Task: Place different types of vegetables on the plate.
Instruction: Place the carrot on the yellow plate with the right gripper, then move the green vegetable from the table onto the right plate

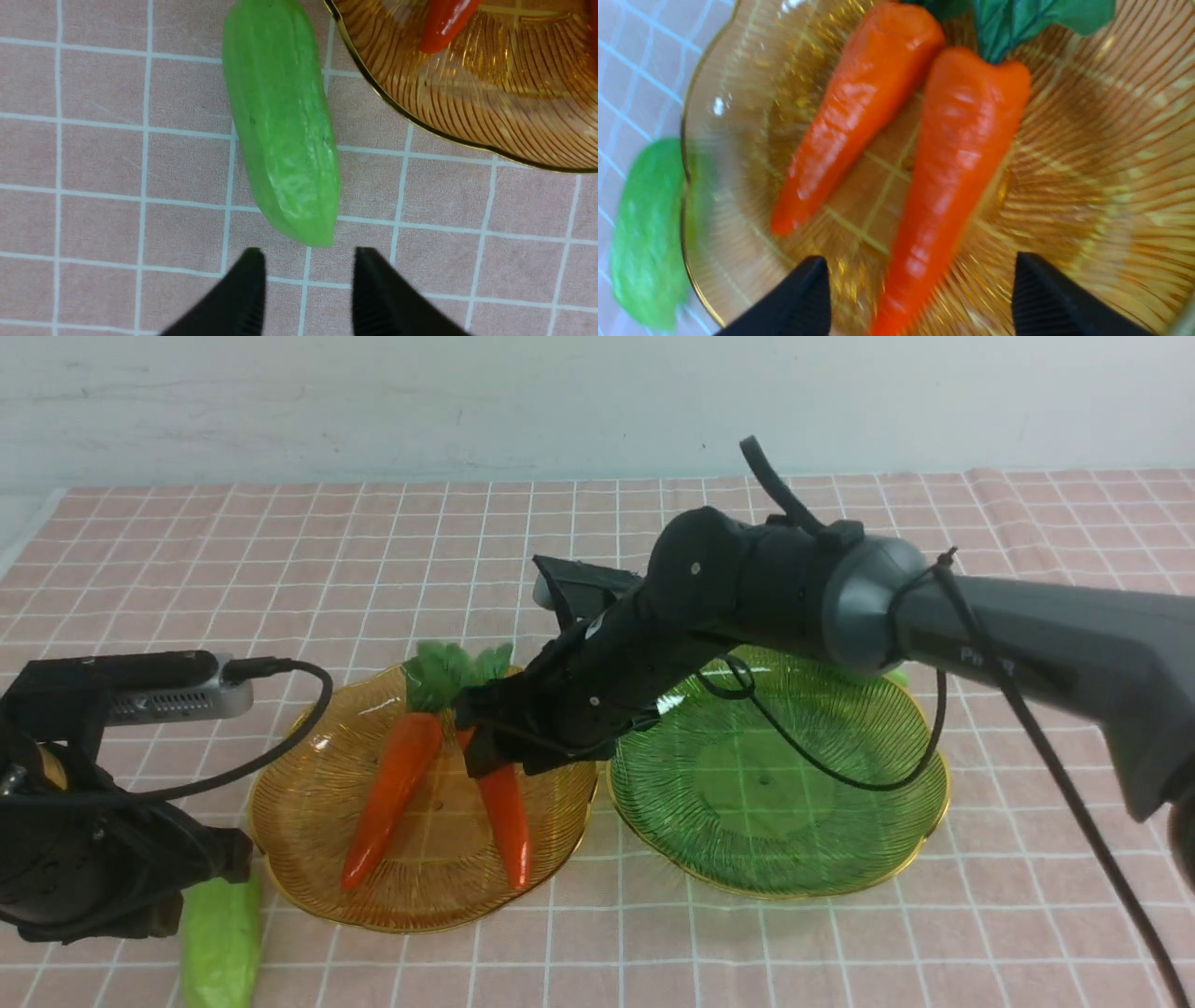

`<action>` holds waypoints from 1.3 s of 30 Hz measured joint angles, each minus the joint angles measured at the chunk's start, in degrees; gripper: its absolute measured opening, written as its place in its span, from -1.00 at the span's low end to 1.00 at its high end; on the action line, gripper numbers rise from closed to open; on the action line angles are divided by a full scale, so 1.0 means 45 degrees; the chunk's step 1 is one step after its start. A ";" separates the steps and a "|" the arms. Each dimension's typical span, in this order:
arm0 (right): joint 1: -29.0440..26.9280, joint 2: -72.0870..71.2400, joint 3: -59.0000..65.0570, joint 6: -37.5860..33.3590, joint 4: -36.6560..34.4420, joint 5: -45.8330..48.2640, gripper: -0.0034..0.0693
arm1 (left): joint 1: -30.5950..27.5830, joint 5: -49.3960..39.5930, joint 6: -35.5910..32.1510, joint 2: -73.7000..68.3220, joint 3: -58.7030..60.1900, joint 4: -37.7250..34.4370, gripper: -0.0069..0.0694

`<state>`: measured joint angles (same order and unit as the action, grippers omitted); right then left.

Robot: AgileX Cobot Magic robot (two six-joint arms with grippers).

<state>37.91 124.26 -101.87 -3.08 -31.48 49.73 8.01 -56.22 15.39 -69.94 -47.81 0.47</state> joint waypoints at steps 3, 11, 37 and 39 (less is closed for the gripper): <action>-0.0126 0.0000 -0.0706 0.0025 0.0807 0.1235 0.45 | 0.0000 0.0010 0.0000 -0.0013 0.0000 0.0034 0.14; -0.0961 -0.0680 -0.2929 0.0153 0.3374 0.4518 0.35 | 0.0000 0.0377 0.0723 -0.0718 0.0000 0.0768 0.53; -0.2508 -0.7257 0.0610 0.0797 0.5286 0.5036 -0.12 | -0.2018 0.1511 -0.2985 -0.3795 0.0000 -0.1587 0.68; -0.2508 -0.7257 0.0610 0.0797 0.5185 0.5036 -0.12 | -0.2018 0.1666 -0.2984 -0.4346 -0.0011 -0.1587 0.82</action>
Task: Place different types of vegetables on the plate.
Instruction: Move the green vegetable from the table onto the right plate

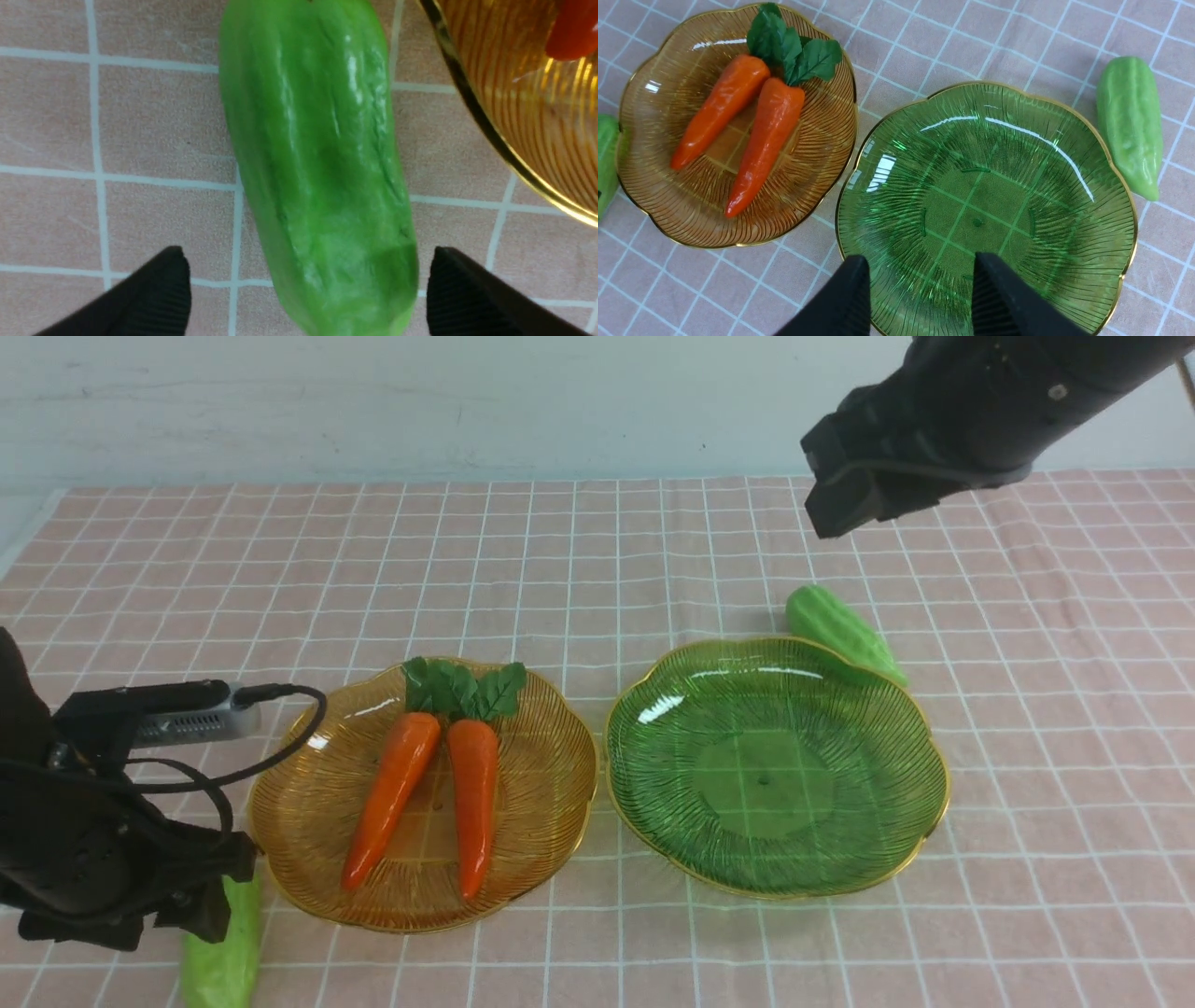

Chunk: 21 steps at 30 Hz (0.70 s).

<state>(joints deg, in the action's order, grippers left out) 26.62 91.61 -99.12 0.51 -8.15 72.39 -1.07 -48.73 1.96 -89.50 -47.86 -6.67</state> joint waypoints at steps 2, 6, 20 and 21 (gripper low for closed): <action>0.0000 0.0000 0.0000 0.0000 -0.0043 0.0000 -0.12 | 0.0000 0.0055 -0.0030 -0.0424 -0.0010 -0.0014 0.87; 0.0000 0.0000 0.0000 -0.0113 -0.0043 0.0000 -0.12 | 0.0000 0.0418 -0.0143 -0.1166 -0.0010 -0.0087 0.79; -0.2605 0.0091 0.0000 -0.0113 0.2406 0.0000 -0.12 | 0.0737 -0.1578 -0.0104 0.2330 -0.1891 -0.0585 0.03; -0.2865 0.0157 0.0000 -0.0308 0.2307 -0.0060 -0.12 | 0.1032 -0.1614 -0.0130 0.2556 -0.2113 -0.0783 0.03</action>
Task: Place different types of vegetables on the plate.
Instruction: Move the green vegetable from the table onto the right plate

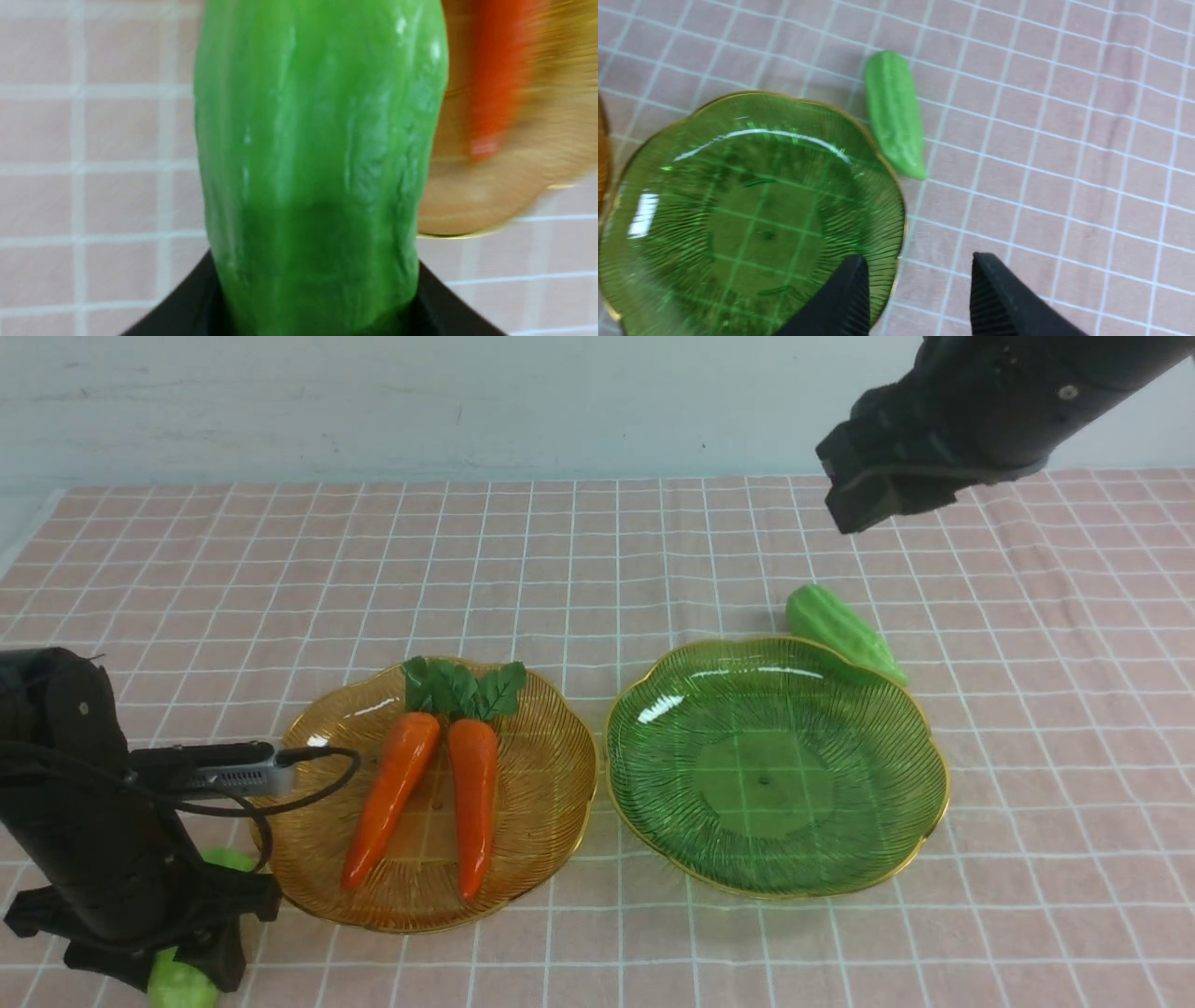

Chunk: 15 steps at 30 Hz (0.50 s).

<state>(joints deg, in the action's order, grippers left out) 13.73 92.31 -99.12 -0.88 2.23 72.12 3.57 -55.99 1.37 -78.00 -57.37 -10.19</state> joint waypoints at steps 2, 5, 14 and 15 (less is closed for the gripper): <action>-0.0403 0.0259 0.0000 -0.0315 -0.0227 -0.0323 -0.12 | 0.1122 -0.0091 -0.0110 0.0115 -0.0711 -0.0432 0.03; -0.0615 0.0932 0.0000 -0.0827 -0.0722 -0.1415 -0.11 | 0.2820 -0.0076 -0.0099 -0.0446 -0.1944 -0.0726 0.03; -0.0614 0.4033 -0.0011 -0.1766 -0.2533 -0.4655 0.21 | 0.6469 0.0032 0.0256 -0.6251 -0.7703 -0.0825 0.03; -0.0614 0.4316 -0.0025 -0.1780 -0.2564 -0.4989 0.24 | 0.6663 0.0032 0.0256 -0.6882 -0.8300 -0.0825 0.03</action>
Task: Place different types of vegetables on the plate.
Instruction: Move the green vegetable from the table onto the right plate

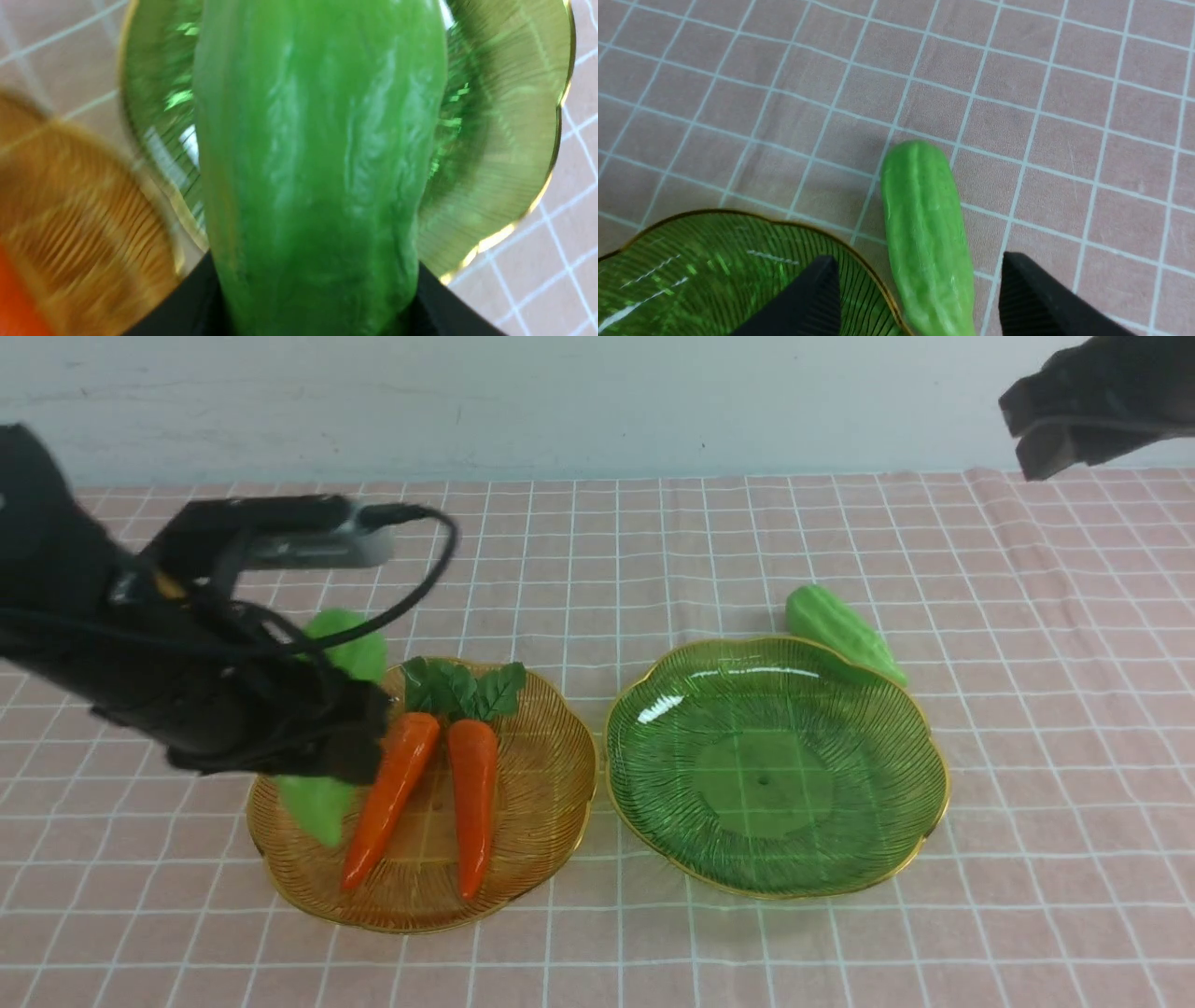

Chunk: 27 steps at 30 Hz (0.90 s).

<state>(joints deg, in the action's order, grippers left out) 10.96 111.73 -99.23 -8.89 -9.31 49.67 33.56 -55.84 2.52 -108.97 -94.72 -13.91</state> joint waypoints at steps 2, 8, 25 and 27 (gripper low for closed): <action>0.0000 0.0790 -0.0078 -0.0031 -0.0025 -0.0852 0.31 | 0.0218 0.0000 0.0017 -0.1147 -0.1088 0.0000 0.03; 0.0000 0.2831 -0.1213 -0.0045 -0.0671 -0.1733 0.37 | 0.0453 0.0062 0.0027 -0.3571 -0.3254 0.0000 0.06; 0.0000 0.5009 -0.2094 -0.0098 -0.1277 -0.1627 0.34 | 0.0453 -0.0865 0.0461 -0.4083 -0.3458 0.0069 0.39; 0.0000 0.5009 -0.2094 -0.0081 -0.1277 -0.1777 0.25 | 0.0453 -0.1128 0.0531 -0.3825 -0.3458 0.0191 0.25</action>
<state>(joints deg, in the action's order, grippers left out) 10.96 134.27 -108.66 -9.25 -15.05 41.68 35.60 -60.92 4.91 -126.18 -110.28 -13.05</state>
